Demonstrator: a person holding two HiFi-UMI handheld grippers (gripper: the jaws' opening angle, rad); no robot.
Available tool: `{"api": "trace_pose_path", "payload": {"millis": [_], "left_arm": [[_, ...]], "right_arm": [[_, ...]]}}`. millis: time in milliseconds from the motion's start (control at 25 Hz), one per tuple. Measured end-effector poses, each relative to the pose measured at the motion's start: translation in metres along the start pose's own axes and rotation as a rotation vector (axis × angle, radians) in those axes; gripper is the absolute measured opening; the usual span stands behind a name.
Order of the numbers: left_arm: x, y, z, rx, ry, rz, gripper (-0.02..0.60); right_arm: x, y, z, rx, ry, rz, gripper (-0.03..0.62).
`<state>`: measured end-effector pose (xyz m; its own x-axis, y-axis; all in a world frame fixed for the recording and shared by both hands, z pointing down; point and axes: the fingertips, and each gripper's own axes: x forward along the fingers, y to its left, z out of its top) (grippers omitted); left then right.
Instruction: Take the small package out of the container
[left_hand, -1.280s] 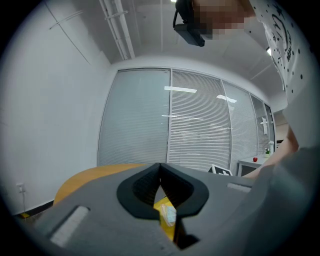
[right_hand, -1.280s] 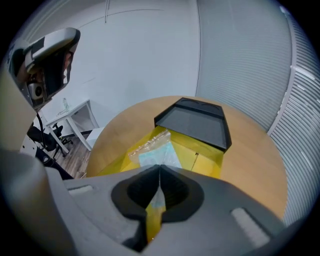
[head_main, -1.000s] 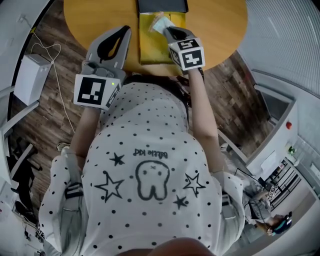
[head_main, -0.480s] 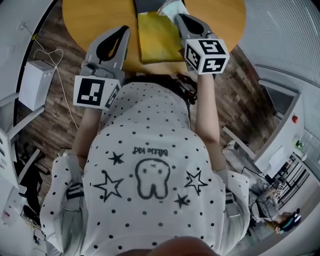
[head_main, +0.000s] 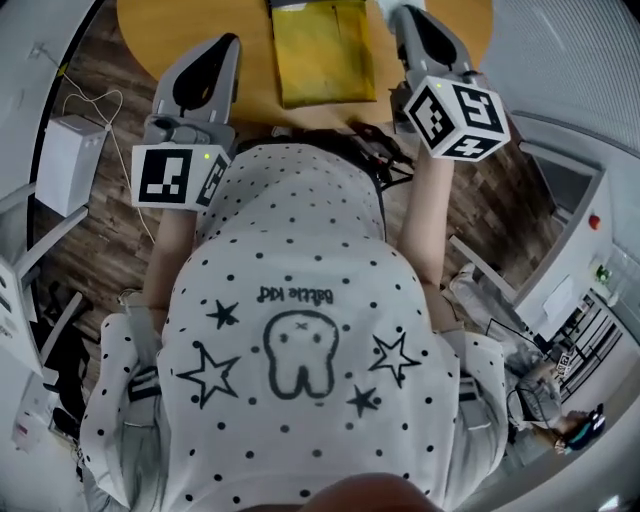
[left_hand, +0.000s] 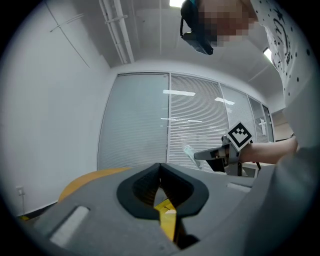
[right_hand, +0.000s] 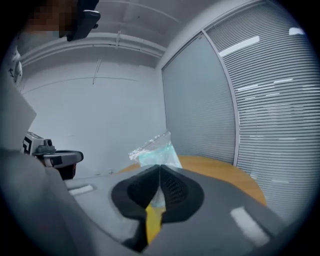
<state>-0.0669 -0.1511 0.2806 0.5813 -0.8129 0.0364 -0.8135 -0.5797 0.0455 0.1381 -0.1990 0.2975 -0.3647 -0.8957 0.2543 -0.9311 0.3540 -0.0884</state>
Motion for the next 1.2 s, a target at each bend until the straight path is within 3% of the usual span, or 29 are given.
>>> {"api": "trace_pose_path", "payload": {"millis": [520,720,1200], "left_arm": [[-0.002,0.002,0.014,0.009,-0.001,0.021,0.011],[-0.002,-0.004,0.013,0.016,0.031,-0.001,0.011],[0.000,-0.012,0.013,0.023,0.056,-0.016,0.011]], "right_arm": [[-0.050,-0.011,0.022,0.000,-0.098,-0.081,0.003],[-0.064,-0.015,0.024,0.069,-0.150,-0.125,0.003],[-0.075,-0.011,0.015,0.072,-0.137,-0.159,0.004]]}}
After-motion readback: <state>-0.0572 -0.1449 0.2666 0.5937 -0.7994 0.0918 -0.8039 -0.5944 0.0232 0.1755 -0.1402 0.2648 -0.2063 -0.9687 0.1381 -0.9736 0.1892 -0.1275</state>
